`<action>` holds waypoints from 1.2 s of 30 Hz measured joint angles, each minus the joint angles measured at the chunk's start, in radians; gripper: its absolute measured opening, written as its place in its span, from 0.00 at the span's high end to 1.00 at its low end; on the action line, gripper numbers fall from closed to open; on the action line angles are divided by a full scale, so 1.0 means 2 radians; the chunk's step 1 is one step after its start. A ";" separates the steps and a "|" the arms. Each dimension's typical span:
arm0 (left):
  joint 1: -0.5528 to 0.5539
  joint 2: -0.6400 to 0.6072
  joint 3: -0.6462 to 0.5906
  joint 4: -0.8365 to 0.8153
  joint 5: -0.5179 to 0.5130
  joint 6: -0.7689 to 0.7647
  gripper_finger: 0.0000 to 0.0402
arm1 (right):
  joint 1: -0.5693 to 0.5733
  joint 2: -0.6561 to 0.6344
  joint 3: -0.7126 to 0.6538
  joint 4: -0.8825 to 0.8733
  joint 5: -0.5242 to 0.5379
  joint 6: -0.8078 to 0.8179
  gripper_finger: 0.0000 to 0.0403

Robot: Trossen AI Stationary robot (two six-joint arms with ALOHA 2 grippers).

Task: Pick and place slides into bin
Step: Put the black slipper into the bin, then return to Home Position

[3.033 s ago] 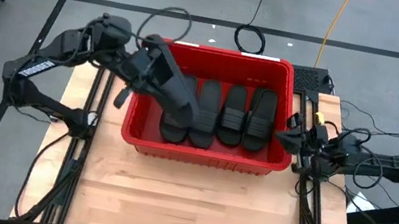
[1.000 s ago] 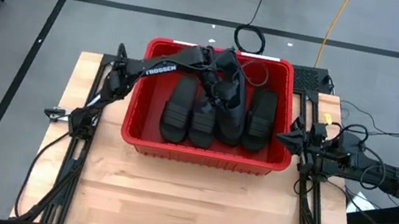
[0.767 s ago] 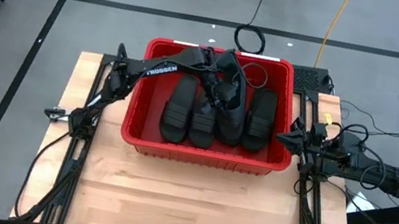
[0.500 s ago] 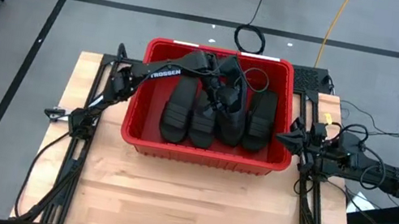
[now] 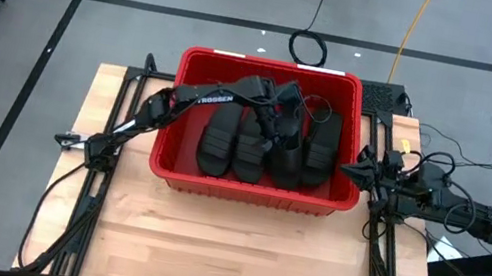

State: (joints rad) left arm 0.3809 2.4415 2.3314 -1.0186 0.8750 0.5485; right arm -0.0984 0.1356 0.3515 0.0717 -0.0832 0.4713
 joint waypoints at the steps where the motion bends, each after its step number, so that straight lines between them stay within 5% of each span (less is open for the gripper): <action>1: 0.000 0.001 0.000 0.000 0.003 -0.005 1.00 | 0.000 0.000 0.000 0.000 0.000 0.000 1.00; 20: 0.010 0.023 0.001 0.027 0.013 -0.021 0.96 | 0.000 0.000 0.000 0.003 0.001 0.020 1.00; 36: 0.018 0.016 0.002 0.075 -0.024 -0.079 0.56 | 0.000 0.000 0.000 0.003 0.001 0.016 1.00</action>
State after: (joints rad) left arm 0.4178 2.4744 2.3347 -0.8694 0.8261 0.3903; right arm -0.0986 0.1356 0.3519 0.0783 -0.0802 0.5027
